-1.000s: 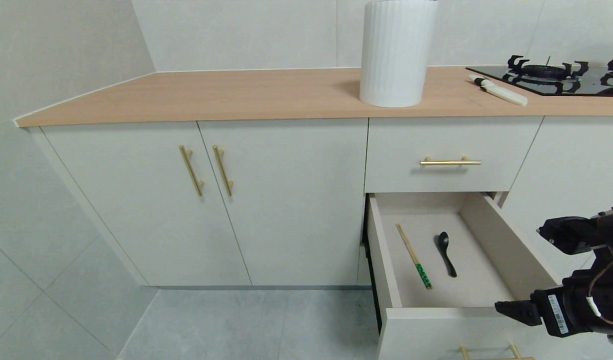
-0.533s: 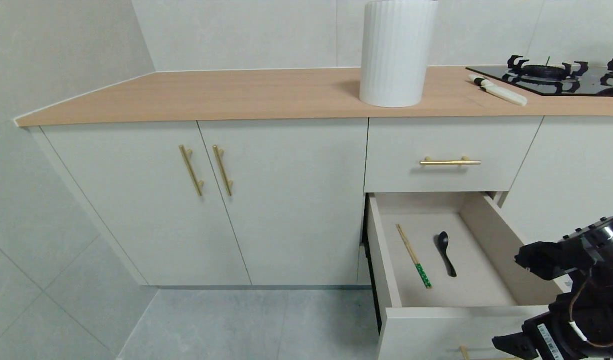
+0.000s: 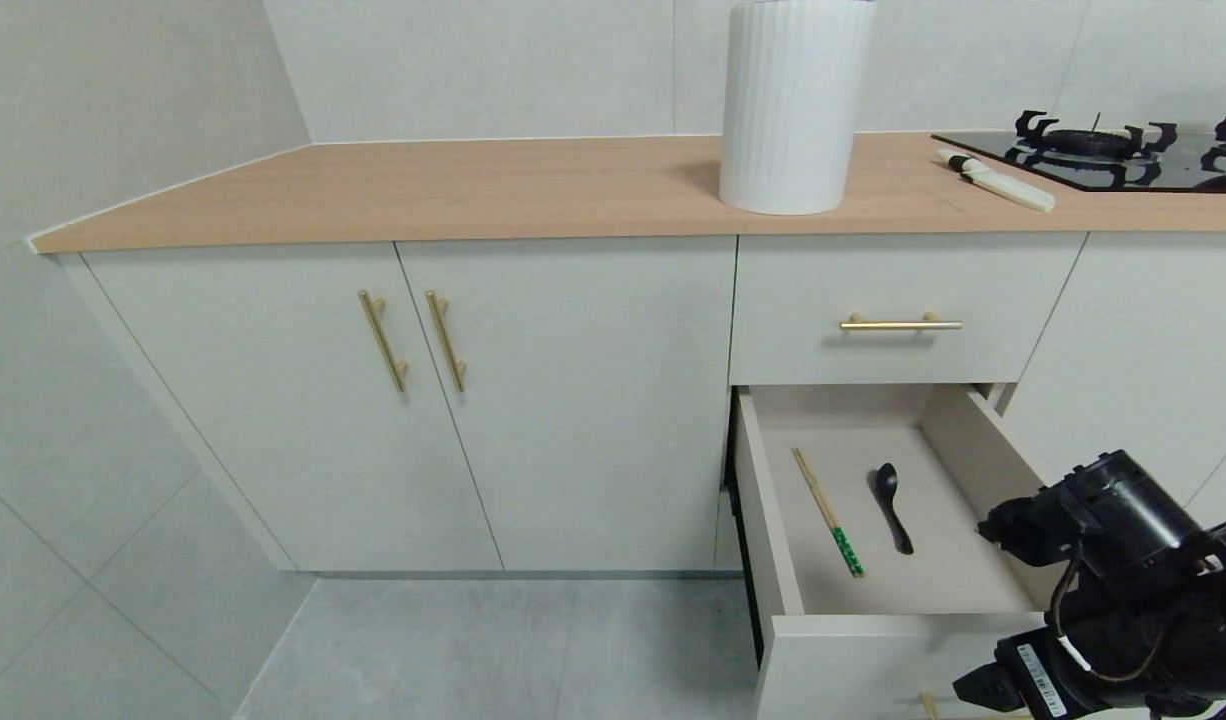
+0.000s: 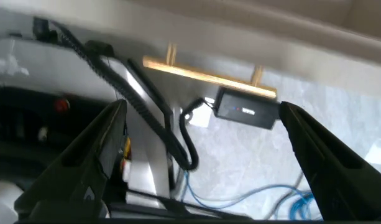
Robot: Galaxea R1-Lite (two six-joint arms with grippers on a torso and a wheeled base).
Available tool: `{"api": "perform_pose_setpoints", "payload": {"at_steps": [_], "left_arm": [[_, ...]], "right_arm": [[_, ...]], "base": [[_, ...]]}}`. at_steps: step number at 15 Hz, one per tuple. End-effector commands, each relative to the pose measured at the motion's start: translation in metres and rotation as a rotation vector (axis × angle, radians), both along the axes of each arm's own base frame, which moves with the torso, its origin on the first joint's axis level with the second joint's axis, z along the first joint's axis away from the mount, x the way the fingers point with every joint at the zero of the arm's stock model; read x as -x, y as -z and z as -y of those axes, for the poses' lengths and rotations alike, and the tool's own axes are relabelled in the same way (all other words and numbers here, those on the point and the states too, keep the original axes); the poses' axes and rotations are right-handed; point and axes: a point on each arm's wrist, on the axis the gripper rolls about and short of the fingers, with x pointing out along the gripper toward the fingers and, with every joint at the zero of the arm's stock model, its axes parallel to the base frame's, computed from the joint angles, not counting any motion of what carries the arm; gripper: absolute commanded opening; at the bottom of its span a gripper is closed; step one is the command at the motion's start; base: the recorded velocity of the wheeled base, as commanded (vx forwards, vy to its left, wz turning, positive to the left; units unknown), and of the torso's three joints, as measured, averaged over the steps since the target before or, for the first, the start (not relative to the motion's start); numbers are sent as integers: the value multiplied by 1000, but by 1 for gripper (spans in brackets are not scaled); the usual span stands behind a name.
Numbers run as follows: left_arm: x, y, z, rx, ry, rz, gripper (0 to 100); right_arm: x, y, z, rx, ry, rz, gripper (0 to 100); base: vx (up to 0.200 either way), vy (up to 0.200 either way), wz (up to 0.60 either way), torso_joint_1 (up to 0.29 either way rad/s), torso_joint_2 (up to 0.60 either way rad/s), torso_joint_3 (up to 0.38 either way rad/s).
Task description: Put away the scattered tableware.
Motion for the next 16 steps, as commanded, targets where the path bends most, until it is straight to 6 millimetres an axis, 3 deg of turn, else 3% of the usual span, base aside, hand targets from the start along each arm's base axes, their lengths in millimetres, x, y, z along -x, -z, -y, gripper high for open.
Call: {"api": "perform_pose_setpoints", "payload": {"at_steps": [1,16], "left_arm": [[0,0,0,0,0,0,100],[0,0,0,0,0,1,100]], "right_arm": [[-3,4,-1,5,5,-15,100],[-42,23,-11,-14,112,127,100]], "base": [[0,0,0,0,0,0],[0,0,0,0,0,0]]}}
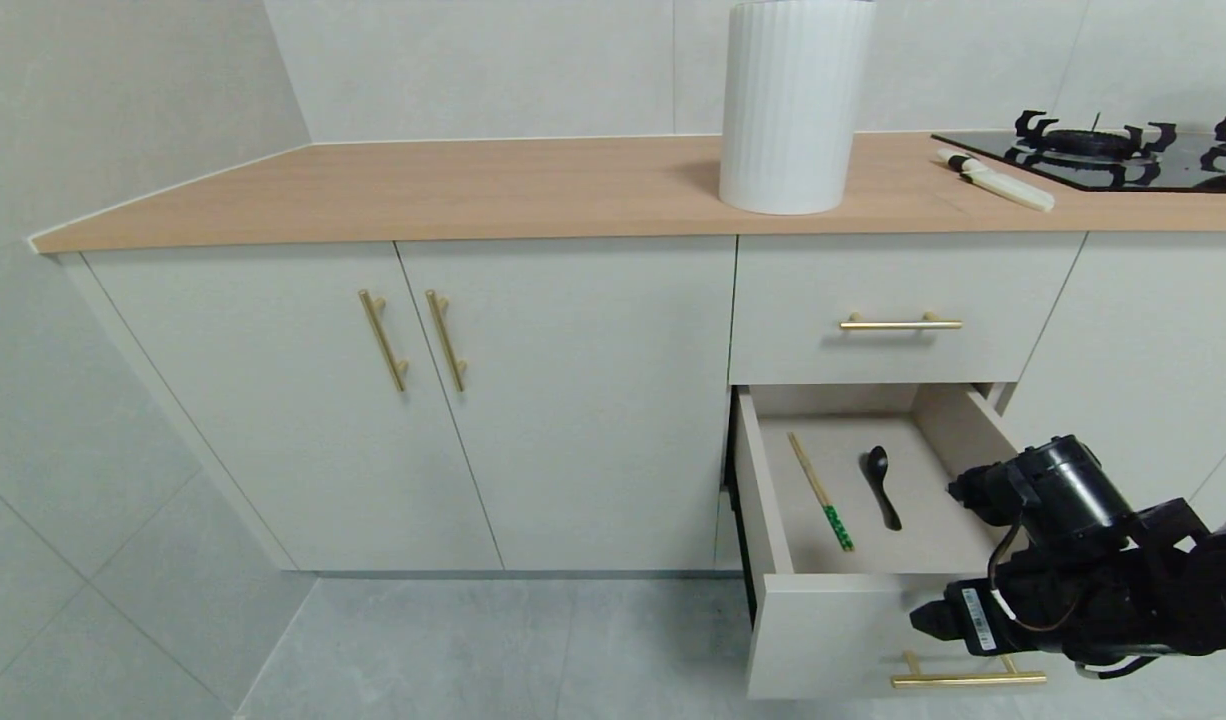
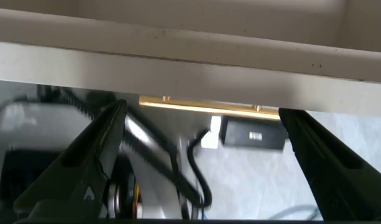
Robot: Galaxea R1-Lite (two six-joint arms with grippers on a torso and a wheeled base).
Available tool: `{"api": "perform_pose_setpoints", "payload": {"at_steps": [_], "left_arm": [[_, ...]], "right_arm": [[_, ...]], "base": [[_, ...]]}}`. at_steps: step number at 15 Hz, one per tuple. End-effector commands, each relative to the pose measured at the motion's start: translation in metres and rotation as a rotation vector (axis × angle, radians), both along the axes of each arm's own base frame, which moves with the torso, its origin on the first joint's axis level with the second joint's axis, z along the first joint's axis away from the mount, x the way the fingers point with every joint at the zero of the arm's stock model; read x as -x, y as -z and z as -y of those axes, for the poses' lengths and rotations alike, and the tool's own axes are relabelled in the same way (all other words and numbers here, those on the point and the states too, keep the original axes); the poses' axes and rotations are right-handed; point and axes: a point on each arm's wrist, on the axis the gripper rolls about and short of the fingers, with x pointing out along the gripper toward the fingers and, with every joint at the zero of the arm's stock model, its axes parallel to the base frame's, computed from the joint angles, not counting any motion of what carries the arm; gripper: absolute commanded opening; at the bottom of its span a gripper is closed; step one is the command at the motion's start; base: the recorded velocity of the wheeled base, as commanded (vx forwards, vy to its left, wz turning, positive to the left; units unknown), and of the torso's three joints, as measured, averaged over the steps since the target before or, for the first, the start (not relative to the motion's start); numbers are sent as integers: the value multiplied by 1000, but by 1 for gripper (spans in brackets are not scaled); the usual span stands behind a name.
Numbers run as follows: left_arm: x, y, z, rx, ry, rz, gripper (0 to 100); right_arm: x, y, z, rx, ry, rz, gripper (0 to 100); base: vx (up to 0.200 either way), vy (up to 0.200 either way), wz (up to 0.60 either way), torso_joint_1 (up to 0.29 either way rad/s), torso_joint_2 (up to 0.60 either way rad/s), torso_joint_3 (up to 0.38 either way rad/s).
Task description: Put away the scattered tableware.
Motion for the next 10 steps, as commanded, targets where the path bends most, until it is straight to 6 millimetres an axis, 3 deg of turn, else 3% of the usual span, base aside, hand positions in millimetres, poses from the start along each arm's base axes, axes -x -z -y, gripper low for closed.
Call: {"api": "perform_pose_setpoints", "payload": {"at_steps": [1,7,10], "left_arm": [[0,0,0,0,0,0,100],[0,0,0,0,0,0,100],[0,0,0,0,0,1,100]], "right_arm": [[-5,7,-3,10,-2,-17,100],[-21,0,-11,-3,-10,24,100],[-42,-3,-17,-9,-9,52,100]], "base": [[0,0,0,0,0,0],[0,0,0,0,0,0],[0,0,0,0,0,0]]}}
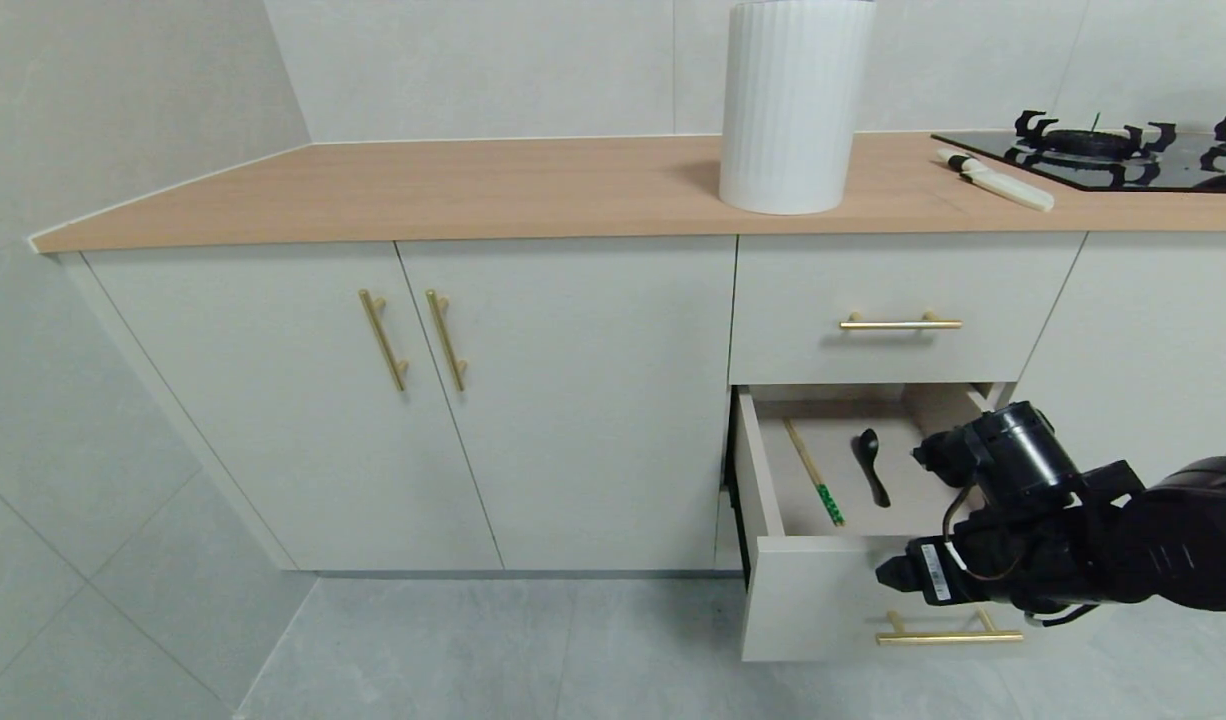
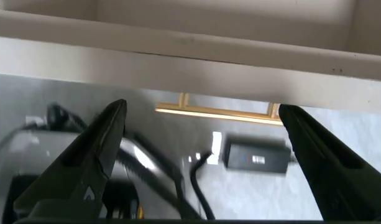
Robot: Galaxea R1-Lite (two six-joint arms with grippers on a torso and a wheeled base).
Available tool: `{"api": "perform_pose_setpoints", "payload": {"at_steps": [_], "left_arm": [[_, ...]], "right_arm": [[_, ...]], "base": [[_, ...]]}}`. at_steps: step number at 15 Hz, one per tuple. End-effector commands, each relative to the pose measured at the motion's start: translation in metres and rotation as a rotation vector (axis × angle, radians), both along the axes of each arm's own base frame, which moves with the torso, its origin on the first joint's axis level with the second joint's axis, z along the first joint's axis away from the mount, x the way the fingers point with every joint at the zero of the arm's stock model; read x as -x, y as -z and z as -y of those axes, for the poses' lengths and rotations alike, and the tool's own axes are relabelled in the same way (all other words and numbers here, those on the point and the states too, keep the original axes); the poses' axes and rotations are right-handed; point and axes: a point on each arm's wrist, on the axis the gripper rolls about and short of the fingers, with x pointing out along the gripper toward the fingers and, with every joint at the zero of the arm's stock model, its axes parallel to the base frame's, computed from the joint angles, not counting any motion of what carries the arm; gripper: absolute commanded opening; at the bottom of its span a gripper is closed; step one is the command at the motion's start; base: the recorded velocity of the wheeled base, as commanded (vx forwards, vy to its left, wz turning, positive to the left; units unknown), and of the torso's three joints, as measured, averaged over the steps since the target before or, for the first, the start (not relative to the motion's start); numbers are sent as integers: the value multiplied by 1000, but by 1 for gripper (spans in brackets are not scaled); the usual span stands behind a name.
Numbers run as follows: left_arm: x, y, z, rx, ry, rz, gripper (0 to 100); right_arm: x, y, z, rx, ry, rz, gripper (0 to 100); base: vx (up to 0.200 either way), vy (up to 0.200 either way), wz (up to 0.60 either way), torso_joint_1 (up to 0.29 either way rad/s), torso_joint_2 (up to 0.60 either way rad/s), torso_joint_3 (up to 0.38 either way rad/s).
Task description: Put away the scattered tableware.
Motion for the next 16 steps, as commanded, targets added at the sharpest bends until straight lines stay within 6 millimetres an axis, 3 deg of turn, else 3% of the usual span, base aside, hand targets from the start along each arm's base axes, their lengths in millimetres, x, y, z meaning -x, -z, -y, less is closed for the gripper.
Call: {"api": "perform_pose_setpoints", "payload": {"at_steps": [1,5,10,16], "left_arm": [[0,0,0,0,0,-1,100],[0,0,0,0,0,-1,100],[0,0,0,0,0,-1,100],[0,0,0,0,0,-1,100]], "right_arm": [[-14,3,-3,3,5,1,100],[-45,9,-5,4,28,16,100],[-55,26,6,63,107,2,100],[-75,41,12,16,148,137,100]], "base": [[0,0,0,0,0,0],[0,0,0,0,0,0],[0,0,0,0,0,0],[0,0,0,0,0,0]]}}
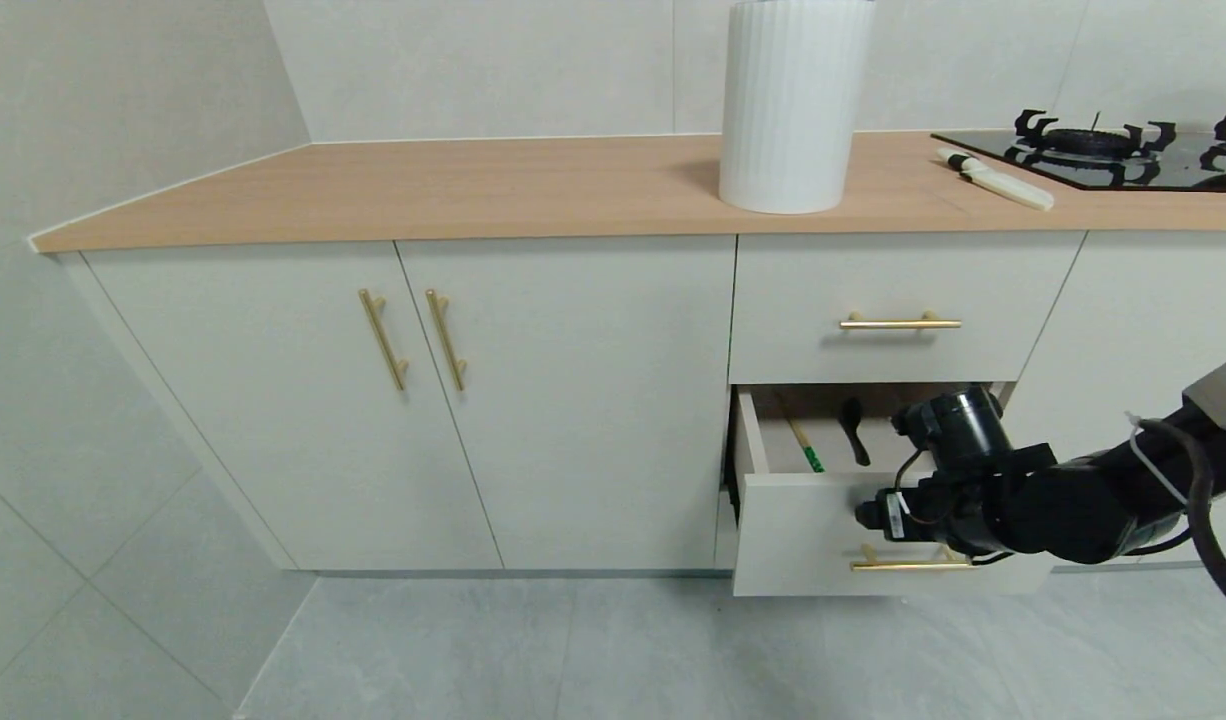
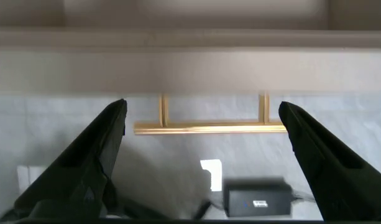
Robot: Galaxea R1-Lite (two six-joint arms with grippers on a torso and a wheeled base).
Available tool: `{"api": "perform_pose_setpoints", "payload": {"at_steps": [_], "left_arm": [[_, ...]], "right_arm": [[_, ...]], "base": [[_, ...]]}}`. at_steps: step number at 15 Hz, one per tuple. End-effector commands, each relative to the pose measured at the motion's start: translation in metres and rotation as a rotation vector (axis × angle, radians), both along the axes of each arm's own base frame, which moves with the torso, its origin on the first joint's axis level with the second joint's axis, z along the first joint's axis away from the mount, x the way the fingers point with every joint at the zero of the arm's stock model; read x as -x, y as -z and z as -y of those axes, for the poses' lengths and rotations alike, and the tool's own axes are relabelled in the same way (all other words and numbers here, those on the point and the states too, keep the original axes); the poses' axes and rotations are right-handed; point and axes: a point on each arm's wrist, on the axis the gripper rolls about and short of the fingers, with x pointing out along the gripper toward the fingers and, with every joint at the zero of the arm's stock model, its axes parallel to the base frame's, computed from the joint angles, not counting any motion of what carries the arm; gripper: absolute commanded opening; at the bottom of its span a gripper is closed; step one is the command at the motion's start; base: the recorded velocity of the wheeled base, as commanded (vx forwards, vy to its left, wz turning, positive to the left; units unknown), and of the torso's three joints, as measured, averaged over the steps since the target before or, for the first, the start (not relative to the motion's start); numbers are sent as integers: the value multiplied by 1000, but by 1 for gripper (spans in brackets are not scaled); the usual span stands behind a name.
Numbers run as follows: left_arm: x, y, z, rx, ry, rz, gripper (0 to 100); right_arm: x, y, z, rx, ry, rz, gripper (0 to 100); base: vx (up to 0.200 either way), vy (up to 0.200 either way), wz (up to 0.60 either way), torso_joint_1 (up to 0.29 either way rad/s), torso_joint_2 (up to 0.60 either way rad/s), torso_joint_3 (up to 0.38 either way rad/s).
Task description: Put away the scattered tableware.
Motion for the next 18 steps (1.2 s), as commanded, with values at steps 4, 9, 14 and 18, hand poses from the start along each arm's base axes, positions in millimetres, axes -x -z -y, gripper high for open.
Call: {"api": "perform_pose_setpoints", "payload": {"at_steps": [4,9,14,18], "left_arm": [[0,0,0,0,0,-1,100],[0,0,0,0,0,-1,100],[0,0,0,0,0,1,100],[0,0,0,0,0,1,100]], "right_arm": [[-13,17,10,-5,40,22,100],[-34,40,20,-38,75,125,100],[-51,61,21,-93,96,265,100],[-64,71,24,-113,107,357,100]], "base": [[0,0,0,0,0,0],[0,0,0,0,0,0],[0,0,0,0,0,0],[0,0,0,0,0,0]]}}
